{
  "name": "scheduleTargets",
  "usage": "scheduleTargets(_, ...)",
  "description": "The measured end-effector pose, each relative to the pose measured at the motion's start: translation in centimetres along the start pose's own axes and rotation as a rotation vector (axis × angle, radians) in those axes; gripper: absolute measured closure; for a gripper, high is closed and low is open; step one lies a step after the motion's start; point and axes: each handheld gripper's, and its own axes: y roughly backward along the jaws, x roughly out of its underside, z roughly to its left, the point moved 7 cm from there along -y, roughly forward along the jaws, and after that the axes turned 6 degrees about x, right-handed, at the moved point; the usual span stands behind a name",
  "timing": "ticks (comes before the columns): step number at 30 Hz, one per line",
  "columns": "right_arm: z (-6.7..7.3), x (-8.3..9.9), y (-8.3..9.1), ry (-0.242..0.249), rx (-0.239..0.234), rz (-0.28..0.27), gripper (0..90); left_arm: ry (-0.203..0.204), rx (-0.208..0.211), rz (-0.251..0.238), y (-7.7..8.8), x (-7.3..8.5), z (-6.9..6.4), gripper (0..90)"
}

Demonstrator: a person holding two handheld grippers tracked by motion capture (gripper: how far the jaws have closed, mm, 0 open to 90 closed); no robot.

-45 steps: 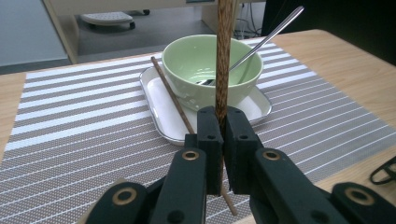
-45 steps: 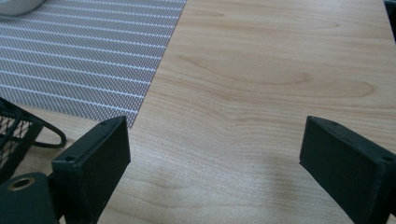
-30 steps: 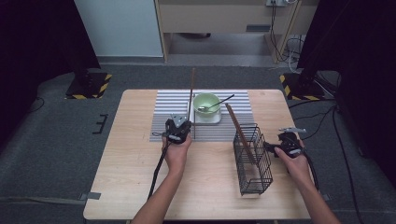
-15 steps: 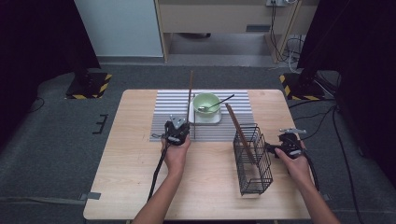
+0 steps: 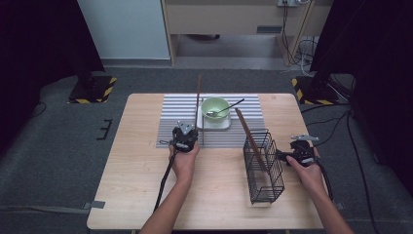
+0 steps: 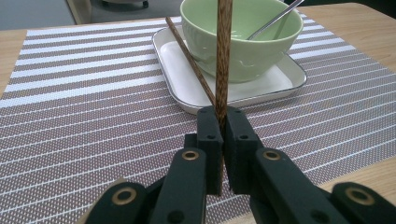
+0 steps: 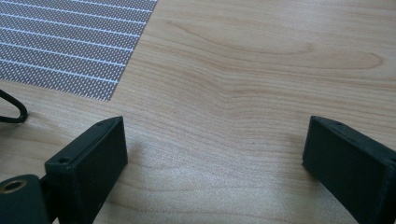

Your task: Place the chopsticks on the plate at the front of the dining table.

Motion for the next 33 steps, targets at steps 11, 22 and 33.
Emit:
scheduleTargets(11,0.0,0.1,0.0,0.002,0.001,-0.015,5.8,0.041,-0.024,0.019,-1.0,0.6,0.5,85.6)
scheduleTargets(22,0.0,0.1,0.0,0.005,-0.003,-0.015,5.8,0.07,-0.036,0.06,-1.7,1.1,0.7,85.5)
scheduleTargets(33,0.0,0.1,0.0,0.006,-0.003,-0.015,5.8,0.079,-0.027,0.081,-1.7,1.3,1.0,85.6)
